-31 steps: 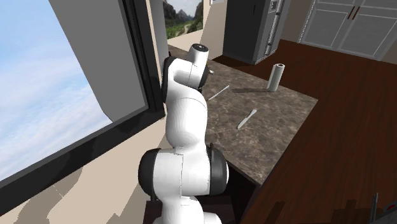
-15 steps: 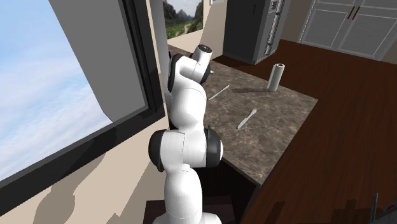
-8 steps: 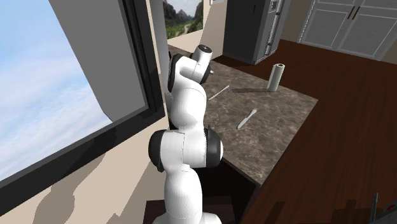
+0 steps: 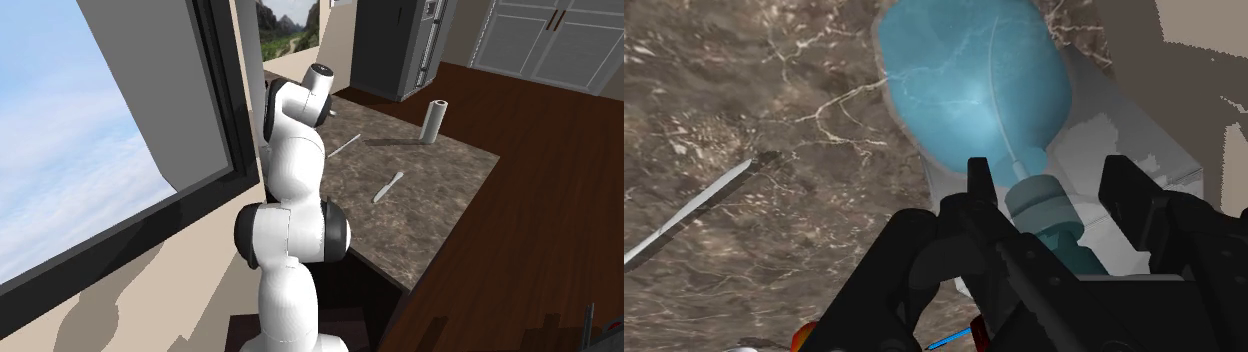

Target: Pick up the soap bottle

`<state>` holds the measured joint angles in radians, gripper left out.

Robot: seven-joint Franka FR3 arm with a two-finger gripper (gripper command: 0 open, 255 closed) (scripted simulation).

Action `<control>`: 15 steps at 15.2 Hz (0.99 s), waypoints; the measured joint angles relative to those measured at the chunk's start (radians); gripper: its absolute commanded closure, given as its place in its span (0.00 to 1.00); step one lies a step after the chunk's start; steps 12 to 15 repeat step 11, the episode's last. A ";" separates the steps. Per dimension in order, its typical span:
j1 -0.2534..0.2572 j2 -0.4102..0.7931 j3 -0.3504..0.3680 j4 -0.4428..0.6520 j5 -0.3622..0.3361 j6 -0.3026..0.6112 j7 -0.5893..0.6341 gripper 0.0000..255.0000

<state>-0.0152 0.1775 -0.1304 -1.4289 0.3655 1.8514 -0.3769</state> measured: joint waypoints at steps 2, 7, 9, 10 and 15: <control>-0.002 0.006 -0.001 0.036 -0.001 -0.029 0.008 1.00; -0.008 0.035 -0.002 0.142 -0.002 -0.103 0.031 1.00; -0.013 0.051 -0.004 0.194 0.000 -0.138 0.038 1.00; -0.016 0.060 -0.004 0.220 0.001 -0.156 0.041 1.00; -0.016 0.063 -0.004 0.233 0.001 -0.165 0.045 1.00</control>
